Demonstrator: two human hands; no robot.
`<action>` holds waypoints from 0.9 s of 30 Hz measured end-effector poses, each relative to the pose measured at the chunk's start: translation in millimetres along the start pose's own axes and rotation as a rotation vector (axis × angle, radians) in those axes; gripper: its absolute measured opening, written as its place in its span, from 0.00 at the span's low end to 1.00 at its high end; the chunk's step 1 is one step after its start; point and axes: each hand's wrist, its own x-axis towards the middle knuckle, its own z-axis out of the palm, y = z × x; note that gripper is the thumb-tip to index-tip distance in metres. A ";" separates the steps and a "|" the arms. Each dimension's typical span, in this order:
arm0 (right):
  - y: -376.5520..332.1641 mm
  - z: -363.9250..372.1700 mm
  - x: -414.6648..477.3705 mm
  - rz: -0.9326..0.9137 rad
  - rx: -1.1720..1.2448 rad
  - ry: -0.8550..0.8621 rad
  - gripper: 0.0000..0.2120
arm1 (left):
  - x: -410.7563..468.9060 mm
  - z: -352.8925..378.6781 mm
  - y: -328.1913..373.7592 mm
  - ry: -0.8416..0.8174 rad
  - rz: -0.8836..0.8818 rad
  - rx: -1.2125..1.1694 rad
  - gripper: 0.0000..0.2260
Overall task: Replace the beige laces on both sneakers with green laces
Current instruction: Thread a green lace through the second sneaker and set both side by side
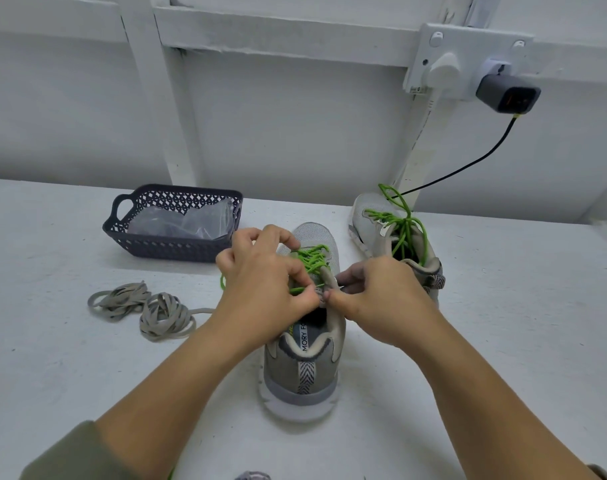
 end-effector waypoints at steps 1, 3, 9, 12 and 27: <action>0.6 0.0 0.2 -0.018 -0.015 -0.009 0.07 | 0.9 1.0 0.8 -0.008 -0.002 -0.005 0.08; 1.5 -0.9 0.6 -0.058 -0.049 -0.033 0.09 | 1.8 2.5 1.7 -0.020 -0.015 -0.029 0.09; 8.5 -2.7 4.4 -0.144 -0.112 -0.051 0.12 | 6.4 3.8 0.3 -0.043 0.133 0.016 0.06; 8.4 -0.3 4.6 -0.068 0.050 -0.021 0.08 | 8.2 4.5 2.0 -0.030 0.201 0.116 0.05; -1.3 5.9 -1.3 -0.021 -0.422 0.019 0.15 | -6.1 -20.3 -17.5 -0.063 -0.102 -0.003 0.13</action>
